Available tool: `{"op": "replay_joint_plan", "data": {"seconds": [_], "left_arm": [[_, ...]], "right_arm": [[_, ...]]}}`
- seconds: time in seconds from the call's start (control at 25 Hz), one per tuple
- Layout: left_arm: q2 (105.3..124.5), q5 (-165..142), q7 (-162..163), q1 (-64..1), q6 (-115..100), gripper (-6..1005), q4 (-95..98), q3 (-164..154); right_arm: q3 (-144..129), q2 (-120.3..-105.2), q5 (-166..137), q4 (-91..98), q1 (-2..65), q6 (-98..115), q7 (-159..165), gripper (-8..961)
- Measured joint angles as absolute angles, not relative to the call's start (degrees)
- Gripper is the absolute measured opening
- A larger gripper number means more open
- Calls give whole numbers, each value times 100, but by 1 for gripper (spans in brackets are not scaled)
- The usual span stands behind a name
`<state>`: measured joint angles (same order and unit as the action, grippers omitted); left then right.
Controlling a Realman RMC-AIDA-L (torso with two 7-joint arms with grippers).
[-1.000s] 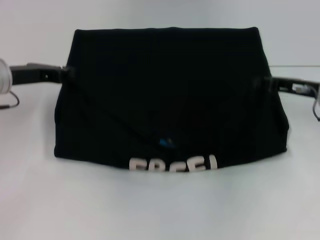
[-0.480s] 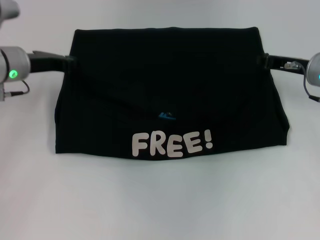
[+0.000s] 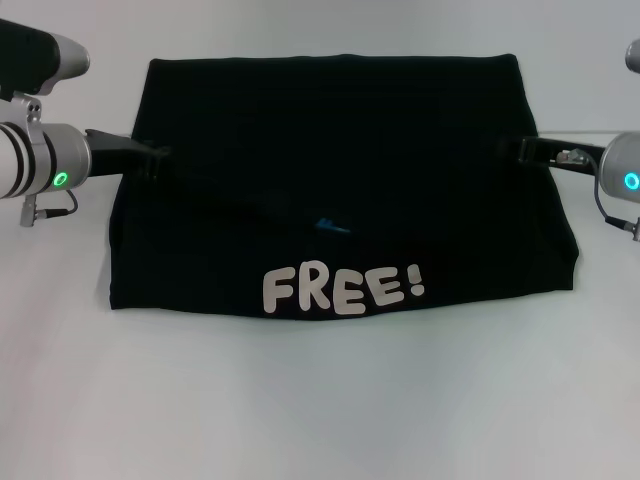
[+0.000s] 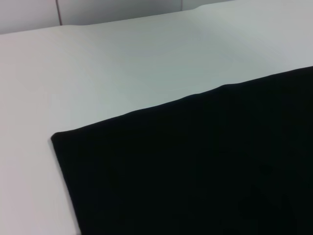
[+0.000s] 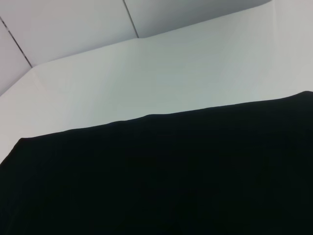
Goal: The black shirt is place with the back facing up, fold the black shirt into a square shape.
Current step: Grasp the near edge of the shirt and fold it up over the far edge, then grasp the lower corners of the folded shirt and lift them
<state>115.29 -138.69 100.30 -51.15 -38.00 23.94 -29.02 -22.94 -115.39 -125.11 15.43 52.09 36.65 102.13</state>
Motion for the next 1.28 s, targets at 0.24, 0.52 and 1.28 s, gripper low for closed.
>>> {"op": "replay_joint_plan", "data": {"seconds": [0.24,0.52,1.28], "left_arm": [[11541,-13888,10090,-5084,-3603,244,2415,-2927],[11625,-14222,11043,-4710,-4144,550,3267,-3105],[11968,-14130,11881,-3045,-7136,879,5212,-3265]], "right_arm": [[-2243,-11543,-12510,1649,5122,3739,10236,295],[-2246,-11552,-12408,2100,4876,4371,10367,563],[-2286,-11444,-12129,2718,4062,6374,10309,694]]}}
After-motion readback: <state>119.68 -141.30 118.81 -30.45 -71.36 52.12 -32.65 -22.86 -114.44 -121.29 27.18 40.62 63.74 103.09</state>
